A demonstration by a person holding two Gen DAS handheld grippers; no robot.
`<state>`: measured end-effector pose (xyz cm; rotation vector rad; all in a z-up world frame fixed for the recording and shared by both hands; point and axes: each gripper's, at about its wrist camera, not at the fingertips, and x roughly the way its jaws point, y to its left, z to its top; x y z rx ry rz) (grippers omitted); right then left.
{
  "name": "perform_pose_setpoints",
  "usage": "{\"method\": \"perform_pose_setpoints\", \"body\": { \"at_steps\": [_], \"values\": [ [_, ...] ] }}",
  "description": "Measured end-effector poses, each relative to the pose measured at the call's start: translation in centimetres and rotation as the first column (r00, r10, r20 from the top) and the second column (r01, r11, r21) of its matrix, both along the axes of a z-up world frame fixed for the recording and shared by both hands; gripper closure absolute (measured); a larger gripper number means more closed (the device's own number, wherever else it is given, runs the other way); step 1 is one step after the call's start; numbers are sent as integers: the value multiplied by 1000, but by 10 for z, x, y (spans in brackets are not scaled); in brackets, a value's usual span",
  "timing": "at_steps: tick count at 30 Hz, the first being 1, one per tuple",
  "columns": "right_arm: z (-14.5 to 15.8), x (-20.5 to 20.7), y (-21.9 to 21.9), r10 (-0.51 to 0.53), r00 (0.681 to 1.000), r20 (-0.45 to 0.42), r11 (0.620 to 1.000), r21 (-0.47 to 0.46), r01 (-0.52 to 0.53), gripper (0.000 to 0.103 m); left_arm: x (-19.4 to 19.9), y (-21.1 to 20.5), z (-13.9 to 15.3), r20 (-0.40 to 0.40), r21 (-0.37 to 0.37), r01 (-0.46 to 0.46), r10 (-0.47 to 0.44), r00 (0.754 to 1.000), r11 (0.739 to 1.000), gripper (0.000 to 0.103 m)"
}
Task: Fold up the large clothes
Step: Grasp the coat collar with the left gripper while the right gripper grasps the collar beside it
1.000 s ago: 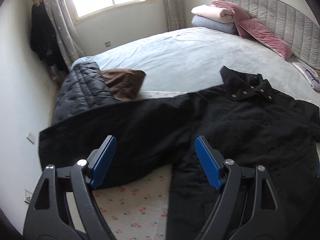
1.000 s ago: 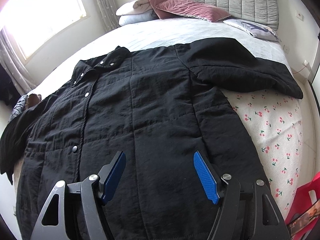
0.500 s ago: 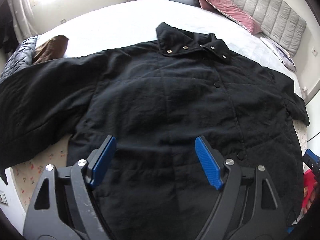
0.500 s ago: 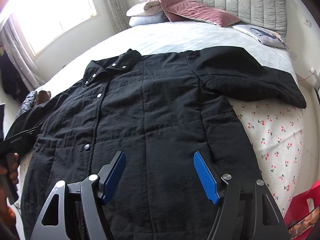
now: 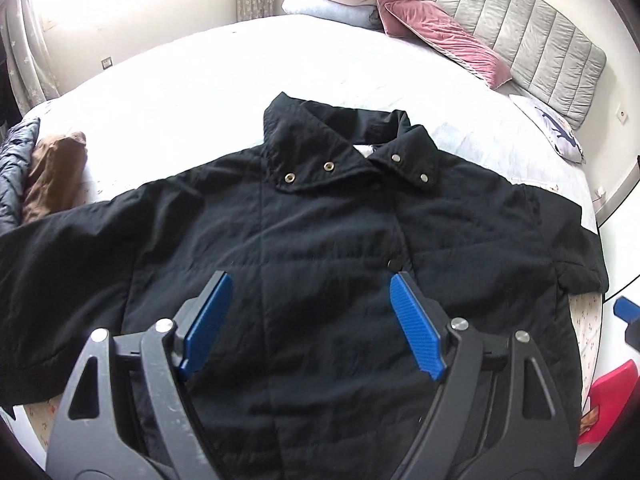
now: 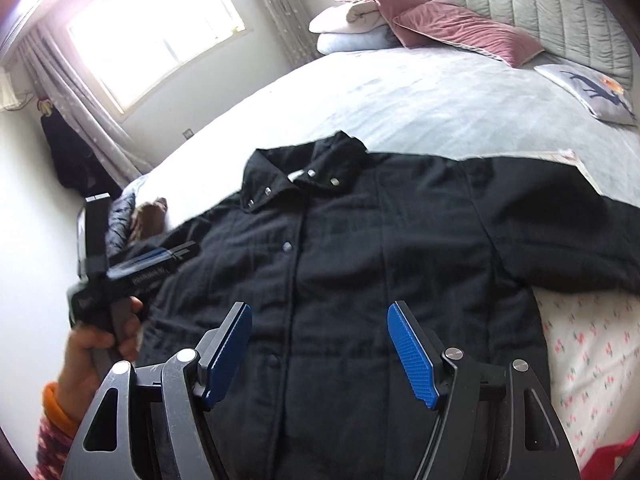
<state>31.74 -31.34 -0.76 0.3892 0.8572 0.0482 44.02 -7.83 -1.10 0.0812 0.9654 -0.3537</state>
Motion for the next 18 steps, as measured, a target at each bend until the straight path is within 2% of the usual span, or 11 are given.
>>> {"method": "perform_pose_setpoints", "body": {
  "at_steps": [6, 10, 13, 15, 17, 18],
  "values": [
    [-20, 86, -19, 54, 998, 34, 994, 95, -57, 31, 38, -31, -10, 31, 27, 60, -61, 998, 998, 22],
    [-57, 144, -39, 74, 996, 46, 978, 193, -81, 33, 68, -51, -21, 66, 85, 93, -99, 993, 992, 22],
    [-97, 188, -48, 86, 996, 31, 964, 250, -91, 40, 90, -62, -26, 106, 59, 114, -120, 987, 992, 23],
    [-119, 210, -52, 75, 997, 15, 965, 252, -76, 41, 102, -68, -29, 123, 30, 116, -119, 985, 993, 29],
    [-140, 233, -56, 58, 998, 1, 964, 260, -56, 42, 113, -75, -35, 119, 21, 121, -123, 985, 992, 43],
    [-152, 244, -58, 43, 999, -3, 960, 278, -41, 43, 117, -79, -39, 117, 28, 126, -129, 985, 992, 47]
  ]
}}
